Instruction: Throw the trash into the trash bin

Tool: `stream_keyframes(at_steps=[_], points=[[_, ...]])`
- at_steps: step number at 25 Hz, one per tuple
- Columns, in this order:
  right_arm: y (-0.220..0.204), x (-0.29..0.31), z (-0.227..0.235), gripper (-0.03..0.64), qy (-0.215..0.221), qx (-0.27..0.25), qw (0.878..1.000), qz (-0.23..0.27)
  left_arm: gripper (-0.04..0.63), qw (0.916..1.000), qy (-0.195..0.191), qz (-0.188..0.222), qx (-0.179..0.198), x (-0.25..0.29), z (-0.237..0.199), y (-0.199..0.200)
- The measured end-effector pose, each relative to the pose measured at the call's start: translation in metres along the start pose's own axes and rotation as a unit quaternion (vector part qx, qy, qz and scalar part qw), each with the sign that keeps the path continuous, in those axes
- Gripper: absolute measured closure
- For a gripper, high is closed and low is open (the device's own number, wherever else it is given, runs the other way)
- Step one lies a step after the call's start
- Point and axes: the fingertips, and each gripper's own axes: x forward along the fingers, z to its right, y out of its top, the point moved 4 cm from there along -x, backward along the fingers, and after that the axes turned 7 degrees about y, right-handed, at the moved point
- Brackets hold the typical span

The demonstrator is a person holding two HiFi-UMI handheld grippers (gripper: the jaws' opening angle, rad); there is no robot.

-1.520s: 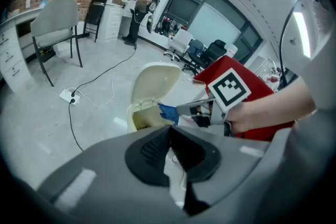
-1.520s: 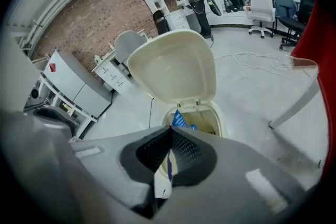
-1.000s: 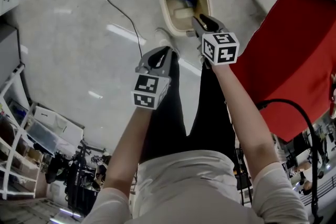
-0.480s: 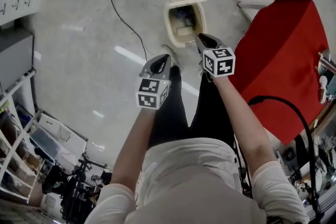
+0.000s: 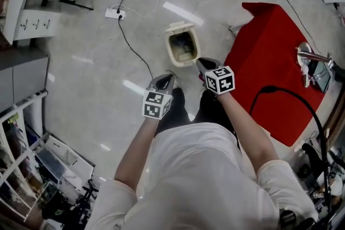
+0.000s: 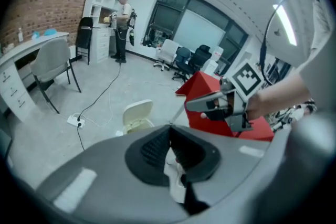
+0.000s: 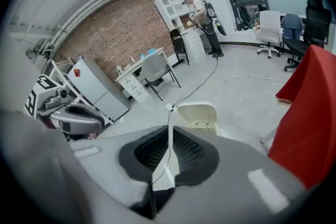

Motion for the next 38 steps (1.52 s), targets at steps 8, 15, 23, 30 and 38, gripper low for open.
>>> stream_keyframes(at_steps=[8, 15, 23, 30, 38], points=[[0.021, -0.081, -0.048, 0.6, 0.021, -0.048, 0.998, 0.017, 0.591, 0.9989, -0.001, 0.044, 0.014, -0.062, 0.033, 0.047], [0.025, -0.135, -0.059, 0.615, 0.018, -0.058, 0.998, 0.035, 0.591, 0.9987, -0.013, 0.042, 0.026, -0.089, 0.05, 0.055], [0.026, -0.164, -0.062, 0.617, 0.042, -0.07, 0.996, 0.045, 0.591, 0.9982, -0.017, 0.046, 0.033, -0.098, 0.066, 0.061], [0.02, -0.165, -0.065, 0.617, 0.042, -0.097, 0.994, 0.035, 0.591, 0.9982, -0.012, 0.049, 0.033, -0.096, 0.073, 0.056], [0.02, -0.172, -0.064, 0.617, 0.036, -0.102, 0.994, 0.03, 0.591, 0.9982, -0.006, 0.049, 0.032, -0.1, 0.08, 0.057]])
